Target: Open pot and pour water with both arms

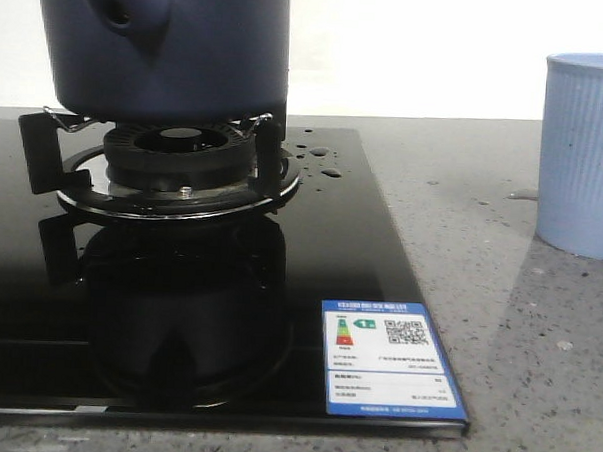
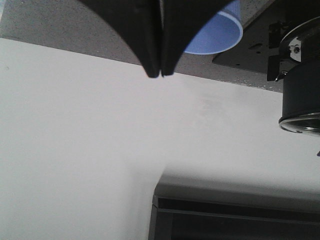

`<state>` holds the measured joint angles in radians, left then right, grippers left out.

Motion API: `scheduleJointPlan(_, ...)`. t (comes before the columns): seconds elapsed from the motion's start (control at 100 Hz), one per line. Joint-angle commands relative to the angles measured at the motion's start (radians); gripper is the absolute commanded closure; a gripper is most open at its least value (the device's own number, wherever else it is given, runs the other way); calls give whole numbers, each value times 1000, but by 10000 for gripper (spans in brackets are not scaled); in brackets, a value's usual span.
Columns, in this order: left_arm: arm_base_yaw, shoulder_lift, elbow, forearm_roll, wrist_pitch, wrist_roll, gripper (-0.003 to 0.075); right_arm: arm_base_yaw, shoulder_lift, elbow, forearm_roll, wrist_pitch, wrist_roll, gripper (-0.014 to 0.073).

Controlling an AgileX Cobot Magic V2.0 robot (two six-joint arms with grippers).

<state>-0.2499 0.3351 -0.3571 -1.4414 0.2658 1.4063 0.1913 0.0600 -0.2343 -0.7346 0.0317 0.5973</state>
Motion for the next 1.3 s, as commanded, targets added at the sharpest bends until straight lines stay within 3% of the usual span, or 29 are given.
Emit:
scheduleJointPlan(0.0,-4,-37,15,-33,-16,-11,739,-6,10,-26,2,-69,-1,661)
scheduleJointPlan(0.56,-4,-55,80,-33,-16,-11,739,-6,10,-26,2,-69,-1,661)
scheduleJointPlan(0.76,-4,-55,80,-25,-111,6,739,-6,10,-26,2,-69,-1,661)
scheduleJointPlan(0.88,17,-74,89,161,-182,-41,739,-6,10,-26,2,-69,-1,661)
scheduleJointPlan(1.04,71,-126,138,548,-219,-351,739,-6,10,-26,2,-69,-1,661)
scheduleJointPlan(1.09,78,-148,171,708,-235,-515,739,-6,10,-26,2,-69,-1,661)
scheduleJointPlan(1.19,87,-197,250,1137,-246,-999,739,-6,10,-26,2,-69,-1,661)
scheduleJointPlan(1.29,102,-245,322,1363,-223,-1305,739,-6,10,-26,2,-69,-1,661)
